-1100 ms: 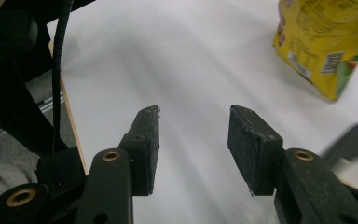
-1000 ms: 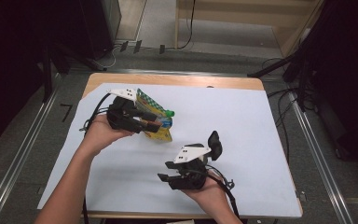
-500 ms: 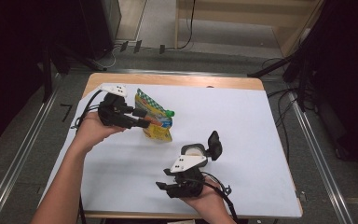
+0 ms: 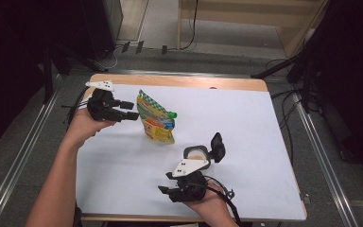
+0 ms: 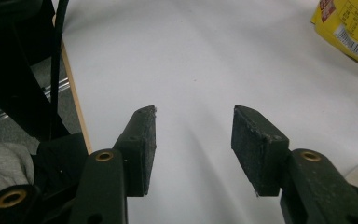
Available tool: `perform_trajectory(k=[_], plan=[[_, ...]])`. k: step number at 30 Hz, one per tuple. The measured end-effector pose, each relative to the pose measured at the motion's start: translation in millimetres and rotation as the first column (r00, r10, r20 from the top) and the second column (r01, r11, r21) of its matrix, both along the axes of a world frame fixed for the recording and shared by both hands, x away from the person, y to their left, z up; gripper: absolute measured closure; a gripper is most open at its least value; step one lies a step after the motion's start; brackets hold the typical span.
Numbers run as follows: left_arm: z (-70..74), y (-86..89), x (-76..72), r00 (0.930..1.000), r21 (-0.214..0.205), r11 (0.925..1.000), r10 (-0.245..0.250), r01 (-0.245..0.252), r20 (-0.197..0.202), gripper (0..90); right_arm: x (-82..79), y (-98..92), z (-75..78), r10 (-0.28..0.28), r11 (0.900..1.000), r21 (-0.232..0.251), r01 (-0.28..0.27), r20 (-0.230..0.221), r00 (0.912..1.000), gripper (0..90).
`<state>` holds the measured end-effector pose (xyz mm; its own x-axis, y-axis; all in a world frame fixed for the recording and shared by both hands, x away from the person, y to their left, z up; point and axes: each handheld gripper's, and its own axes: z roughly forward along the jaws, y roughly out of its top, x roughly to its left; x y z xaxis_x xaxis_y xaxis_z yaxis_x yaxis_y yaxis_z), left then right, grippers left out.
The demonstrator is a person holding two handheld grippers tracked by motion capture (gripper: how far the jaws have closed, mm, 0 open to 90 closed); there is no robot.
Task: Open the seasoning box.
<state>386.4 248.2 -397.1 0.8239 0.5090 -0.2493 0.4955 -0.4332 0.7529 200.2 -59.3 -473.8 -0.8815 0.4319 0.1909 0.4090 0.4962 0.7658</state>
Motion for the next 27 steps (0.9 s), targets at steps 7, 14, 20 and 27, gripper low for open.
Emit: perform_trajectory(k=[7,14,20,27], plan=[[-1.7,-13.6,9.2,0.9989,-0.020,0.9988,-0.044,0.044,0.016,35.9,-0.1,0.2,-2.8,-0.004,1.0000,-0.006,0.004,-0.004,1.0000,51.2],[-11.5,-34.2,15.4,0.9963,-0.040,0.9955,-0.085,0.085,0.010,35.0,-1.3,0.4,-5.4,-0.009,0.9999,-0.013,0.009,-0.009,0.9999,51.1],[-12.6,-39.9,14.7,0.9958,-0.009,0.9966,-0.082,0.082,0.042,37.9,-2.3,-0.1,-6.8,-0.008,0.9998,-0.017,0.008,-0.011,0.9999,51.2],[-10.8,-38.0,11.9,0.9946,0.000,0.9952,-0.098,0.098,0.036,48.3,-2.2,-0.2,-7.0,-0.011,0.9999,-0.014,0.010,-0.011,0.9999,51.3]])
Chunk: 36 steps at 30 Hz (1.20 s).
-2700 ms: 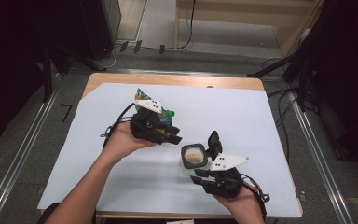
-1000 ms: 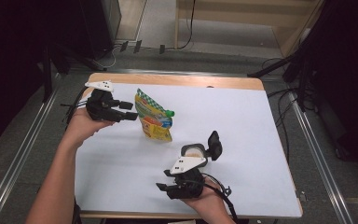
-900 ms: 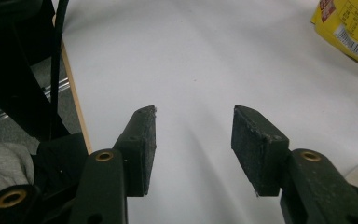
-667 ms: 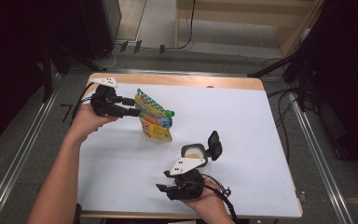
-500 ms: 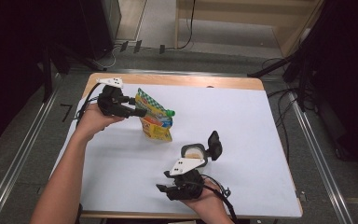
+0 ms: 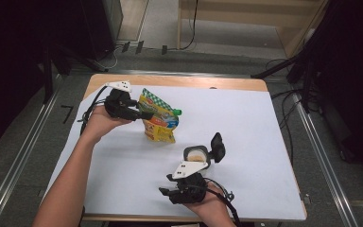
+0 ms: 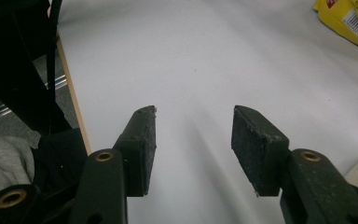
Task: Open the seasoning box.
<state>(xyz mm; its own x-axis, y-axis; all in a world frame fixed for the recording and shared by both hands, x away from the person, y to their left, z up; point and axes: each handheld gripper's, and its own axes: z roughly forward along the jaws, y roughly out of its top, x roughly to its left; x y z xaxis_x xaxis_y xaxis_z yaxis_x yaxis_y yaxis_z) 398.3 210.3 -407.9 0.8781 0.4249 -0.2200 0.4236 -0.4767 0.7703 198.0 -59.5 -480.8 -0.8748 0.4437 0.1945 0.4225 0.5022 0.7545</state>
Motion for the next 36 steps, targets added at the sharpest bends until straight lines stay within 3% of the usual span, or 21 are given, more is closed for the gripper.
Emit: perform_trajectory(k=[10,12,15,22,24,27,30,36], plan=[[-0.7,-5.6,-4.7,0.9959,-0.027,0.9978,-0.063,0.061,-0.065,65.7,1.9,0.1,1.5,-0.003,1.0000,0.009,0.003,0.011,0.9999,51.2],[-4.3,-15.5,-6.6,0.9911,-0.017,0.9953,-0.096,0.095,-0.092,65.9,2.7,0.2,0.7,-0.005,0.9999,0.009,0.005,0.008,1.0000,51.1],[-5.5,-20.3,-8.5,0.9890,-0.015,0.9947,-0.103,0.102,-0.106,67.6,2.5,1.2,0.1,-0.001,1.0000,0.008,0.001,0.011,0.9999,50.8],[-1.1,-12.3,-12.8,0.9931,-0.072,0.9950,-0.076,0.070,-0.089,81.4,2.7,2.4,-1.2,0.001,1.0000,0.008,-0.001,0.010,0.9999,50.2],[1.3,-13.6,-15.9,0.9967,-0.053,0.9971,-0.057,0.054,-0.058,88.3,3.2,3.4,-2.0,0.002,1.0000,0.007,-0.002,0.007,1.0000,49.7],[4.3,-16.3,-17.2,0.9964,-0.039,0.9986,-0.038,0.035,-0.076,90.0,3.5,4.2,-2.7,0.004,1.0000,0.004,-0.004,0.007,1.0000,47.9],[9.7,-17.1,-19.1,0.9976,-0.026,0.9996,-0.013,0.011,-0.068,90.0,4.1,4.4,-3.4,-0.001,1.0000,0.004,0.001,0.006,1.0000,47.6],[24.5,-15.8,-26.4,0.9968,-0.028,0.9990,-0.038,0.036,-0.070,90.0,6.0,4.3,-4.0,-0.009,0.9998,0.016,0.009,0.011,0.9999,47.7]])
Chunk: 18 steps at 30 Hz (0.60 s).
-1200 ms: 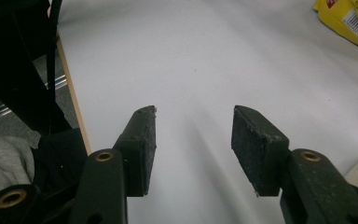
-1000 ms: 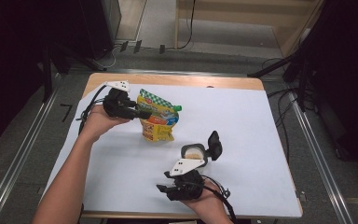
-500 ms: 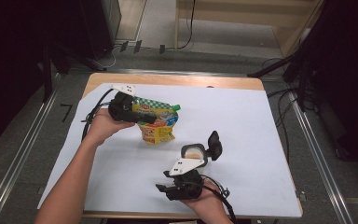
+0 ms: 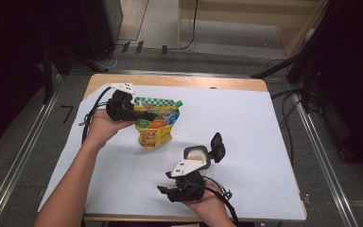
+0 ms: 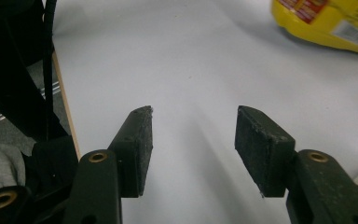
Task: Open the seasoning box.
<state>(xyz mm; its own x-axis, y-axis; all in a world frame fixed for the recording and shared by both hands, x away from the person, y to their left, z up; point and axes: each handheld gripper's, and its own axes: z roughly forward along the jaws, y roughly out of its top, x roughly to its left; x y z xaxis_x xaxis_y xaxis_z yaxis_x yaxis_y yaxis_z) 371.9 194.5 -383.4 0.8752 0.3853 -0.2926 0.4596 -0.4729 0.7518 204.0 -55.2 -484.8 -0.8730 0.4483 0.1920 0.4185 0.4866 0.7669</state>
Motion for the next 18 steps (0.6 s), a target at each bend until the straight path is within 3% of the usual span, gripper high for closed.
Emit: perform_trajectory(k=[11,15,18], plan=[[26.4,9.3,-27.3,1.0000,-0.055,0.9985,0.007,-0.007,-0.005,90.0,4.7,7.7,-0.9,0.001,1.0000,-0.001,-0.001,0.008,1.0000,47.2],[33.9,13.6,-37.8,1.0000,-0.073,0.9973,0.006,-0.006,-0.001,90.0,7.6,13.6,0.4,-0.028,0.9996,-0.001,0.028,-0.009,0.9996,46.4],[39.1,13.5,-44.8,1.0000,-0.072,0.9974,0.003,-0.003,-0.001,90.0,8.5,18.4,2.6,-0.033,0.9994,0.004,0.033,0.005,0.9994,46.3]])
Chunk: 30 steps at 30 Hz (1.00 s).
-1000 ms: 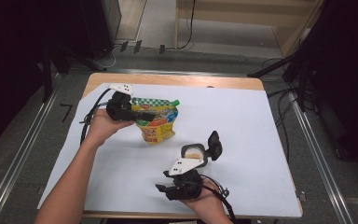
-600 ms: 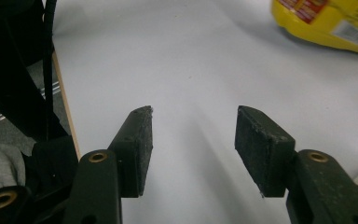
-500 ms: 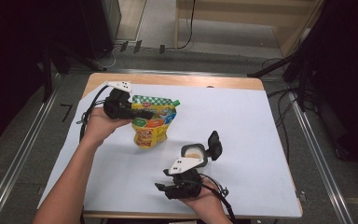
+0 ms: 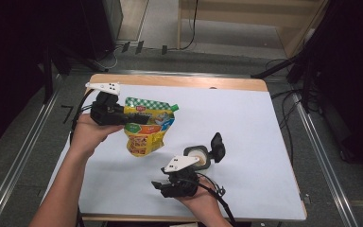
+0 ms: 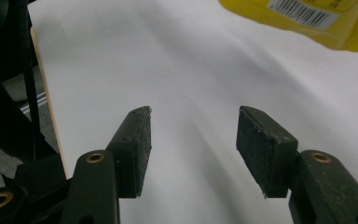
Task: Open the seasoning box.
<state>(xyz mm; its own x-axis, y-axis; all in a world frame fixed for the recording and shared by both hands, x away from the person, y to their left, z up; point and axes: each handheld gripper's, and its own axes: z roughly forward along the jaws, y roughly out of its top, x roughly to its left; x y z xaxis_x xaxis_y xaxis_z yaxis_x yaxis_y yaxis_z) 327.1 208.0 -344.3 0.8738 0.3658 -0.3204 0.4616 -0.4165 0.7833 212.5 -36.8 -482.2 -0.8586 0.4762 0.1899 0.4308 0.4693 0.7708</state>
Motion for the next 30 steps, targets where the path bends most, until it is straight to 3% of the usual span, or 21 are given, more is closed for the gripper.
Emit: perform_trajectory(k=[5,10,14,17,19,25,30], plan=[[3.7,-2.1,-5.6,0.9998,0.010,0.9999,-0.011,0.011,-0.017,90.0,4.4,7.3,-4.2,-0.011,0.9999,0.007,0.011,0.007,0.9999,46.3],[7.8,-1.4,-11.2,0.9997,0.011,0.9999,-0.012,0.012,-0.022,90.0,11.3,12.9,-8.2,-0.048,0.9989,0.003,0.047,0.014,0.9988,52.9],[10.7,-0.4,-18.7,0.9998,0.007,0.9999,-0.013,0.013,-0.014,90.0,14.1,14.8,-11.4,-0.066,0.9973,0.033,0.066,-0.009,0.9978,62.1],[15.2,1.7,-26.7,0.9998,0.001,0.9999,-0.012,0.012,-0.018,90.0,12.4,19.9,-15.4,-0.099,0.9951,0.000,0.099,0.054,0.9936,69.1],[17.8,2.9,-30.6,0.9997,-0.006,0.9999,-0.014,0.014,-0.022,90.0,13.9,21.6,-17.3,-0.121,0.9926,0.004,0.121,0.056,0.9911,71.1],[23.5,4.8,-41.5,0.9990,-0.014,0.9992,-0.038,0.038,-0.024,90.0,15.9,26.1,-21.9,-0.166,0.9861,0.010,0.166,0.040,0.9852,66.7],[26.0,5.0,-47.8,0.9984,-0.024,0.9985,-0.050,0.049,-0.025,90.0,15.9,24.8,-20.1,-0.196,0.9802,0.035,0.195,0.044,0.9796,68.9]])
